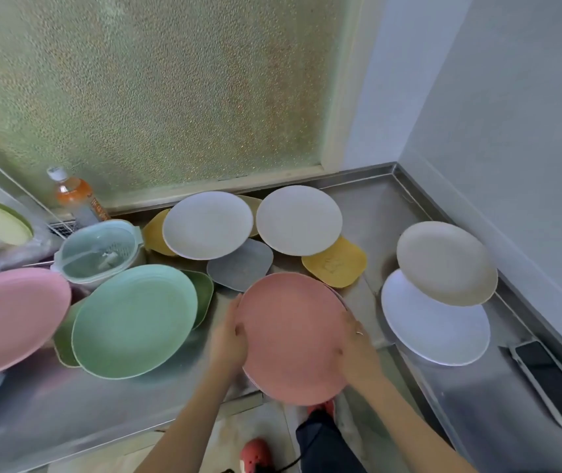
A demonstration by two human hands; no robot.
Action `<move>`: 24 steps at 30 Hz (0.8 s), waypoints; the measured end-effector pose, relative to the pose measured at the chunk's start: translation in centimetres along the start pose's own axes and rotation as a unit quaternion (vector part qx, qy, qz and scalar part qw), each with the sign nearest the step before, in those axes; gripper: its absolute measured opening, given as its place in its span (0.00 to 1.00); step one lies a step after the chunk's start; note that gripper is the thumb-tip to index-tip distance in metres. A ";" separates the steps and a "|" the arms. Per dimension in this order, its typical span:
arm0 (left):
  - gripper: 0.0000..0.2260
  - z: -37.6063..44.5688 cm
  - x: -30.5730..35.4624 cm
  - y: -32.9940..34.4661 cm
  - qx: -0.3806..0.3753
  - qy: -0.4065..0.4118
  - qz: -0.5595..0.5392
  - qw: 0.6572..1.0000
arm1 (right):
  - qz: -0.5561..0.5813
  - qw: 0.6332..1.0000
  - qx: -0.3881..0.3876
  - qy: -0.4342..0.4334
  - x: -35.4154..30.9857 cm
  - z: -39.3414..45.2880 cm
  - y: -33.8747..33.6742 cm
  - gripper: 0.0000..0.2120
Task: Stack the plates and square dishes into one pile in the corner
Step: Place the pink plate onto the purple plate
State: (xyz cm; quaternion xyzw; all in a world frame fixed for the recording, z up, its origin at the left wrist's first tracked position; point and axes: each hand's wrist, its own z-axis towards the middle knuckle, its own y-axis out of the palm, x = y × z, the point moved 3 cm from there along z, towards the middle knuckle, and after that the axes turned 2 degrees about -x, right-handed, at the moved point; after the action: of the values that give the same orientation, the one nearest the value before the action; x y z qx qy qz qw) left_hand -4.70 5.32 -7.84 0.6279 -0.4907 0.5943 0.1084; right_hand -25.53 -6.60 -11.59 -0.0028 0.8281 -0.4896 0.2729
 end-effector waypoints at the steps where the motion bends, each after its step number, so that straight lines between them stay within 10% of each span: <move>1: 0.26 0.1 -0.2 0.2 -0.003 0.009 0.015 1.000 | 0.004 1.000 0.005 -0.013 -0.2 -0.3 0.1 0.30; 5: 0.27 1.1 -1.0 0.9 -0.024 0.084 0.123 0.989 | 0.065 0.997 0.026 -0.018 -0.5 -1.2 -0.1 0.34; 10: 0.33 1.5 -3.1 2.4 -0.158 -0.022 0.240 0.958 | 0.038 0.999 0.025 -0.004 0.4 -0.8 -0.1 0.36; 24: 0.30 2.2 -3.1 2.5 -0.164 -0.051 0.262 0.950 | -0.017 1.000 0.009 -0.022 1.4 -0.2 0.3 0.36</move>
State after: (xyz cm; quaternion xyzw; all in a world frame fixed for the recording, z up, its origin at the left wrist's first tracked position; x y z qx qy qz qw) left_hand -4.58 4.02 -12.25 0.4806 -0.7333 0.4802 0.0253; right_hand -26.67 -6.66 -12.42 -0.0249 0.8170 -0.5016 0.2833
